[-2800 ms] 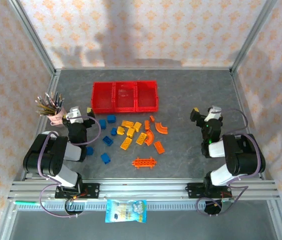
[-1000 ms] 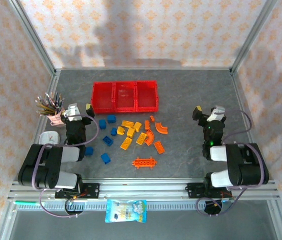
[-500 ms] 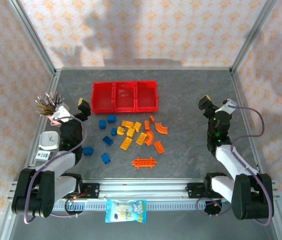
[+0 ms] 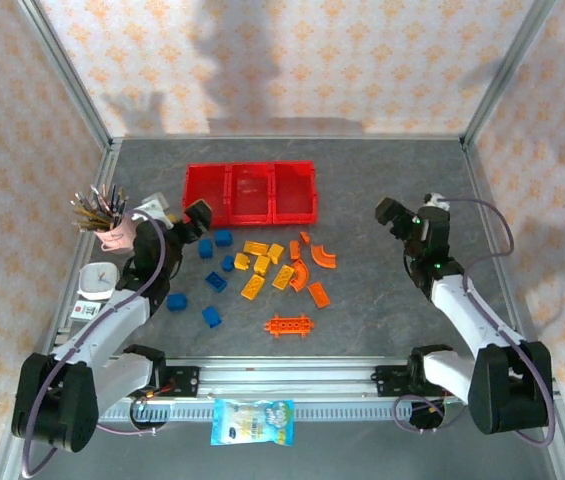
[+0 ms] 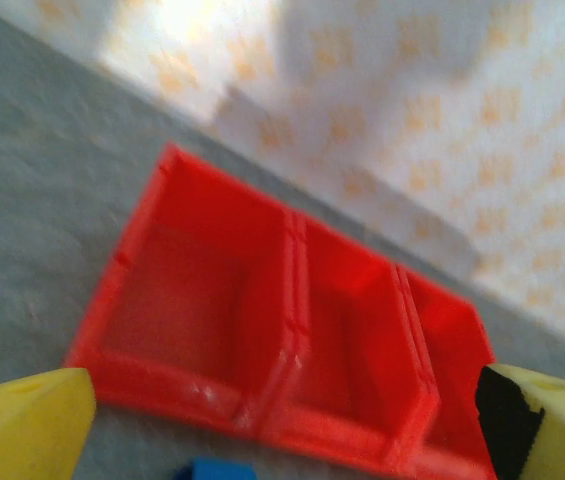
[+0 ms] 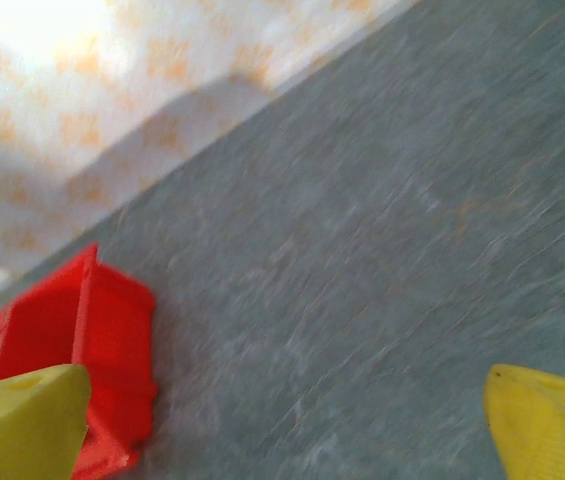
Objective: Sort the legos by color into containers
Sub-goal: Pick up the lego from the center of the table.
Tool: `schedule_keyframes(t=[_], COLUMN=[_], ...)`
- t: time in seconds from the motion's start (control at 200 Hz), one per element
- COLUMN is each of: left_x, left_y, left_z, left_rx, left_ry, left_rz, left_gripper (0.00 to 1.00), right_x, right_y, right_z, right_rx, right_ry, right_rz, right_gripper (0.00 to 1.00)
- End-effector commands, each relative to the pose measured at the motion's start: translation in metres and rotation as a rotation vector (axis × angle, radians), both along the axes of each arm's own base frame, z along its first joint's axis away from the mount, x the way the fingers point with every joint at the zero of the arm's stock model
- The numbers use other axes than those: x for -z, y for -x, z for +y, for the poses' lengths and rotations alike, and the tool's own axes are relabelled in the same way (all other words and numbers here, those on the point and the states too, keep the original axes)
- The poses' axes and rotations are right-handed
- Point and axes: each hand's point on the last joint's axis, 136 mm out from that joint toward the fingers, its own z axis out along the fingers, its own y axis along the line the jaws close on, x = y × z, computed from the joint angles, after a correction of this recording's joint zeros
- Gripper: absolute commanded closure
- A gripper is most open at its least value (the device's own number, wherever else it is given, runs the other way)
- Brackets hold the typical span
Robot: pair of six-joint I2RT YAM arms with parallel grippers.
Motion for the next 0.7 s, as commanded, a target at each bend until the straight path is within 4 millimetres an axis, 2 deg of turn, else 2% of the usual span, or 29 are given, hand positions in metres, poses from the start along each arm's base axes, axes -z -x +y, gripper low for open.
schedule_keyframes(t=[0.0, 0.135, 0.285, 0.38, 0.415, 0.696], left_x=[0.017, 0.021, 0.041, 0.055, 0.062, 0.102], left_y=[0.016, 0.029, 0.041, 0.044, 0.045, 0.049], left_z=[-0.034, -0.079, -0.118, -0.132, -0.135, -0.161], left_rx=[0.109, 0.245, 0.341, 0.385, 0.397, 0.462], left_ry=[0.028, -0.012, -0.107, -0.197, -0.223, -0.363], left_rz=[0.148, 0.228, 0.361, 0.424, 0.455, 0.579], left_gripper=[0.04, 0.08, 0.10, 0.12, 0.14, 0.26], right_x=[0.022, 0.035, 0.051, 0.057, 0.066, 0.077], right_y=[0.013, 0.024, 0.041, 0.053, 0.057, 0.084], right_z=[0.025, 0.055, 0.093, 0.115, 0.122, 0.174], right_rx=[-0.110, -0.204, -0.319, -0.379, -0.396, -0.568], right_ry=[-0.004, -0.002, 0.019, 0.008, 0.007, -0.032], right_rz=[0.116, 0.187, 0.263, 0.283, 0.312, 0.329], right_gripper=[0.00, 0.00, 0.00, 0.00, 0.00, 0.00])
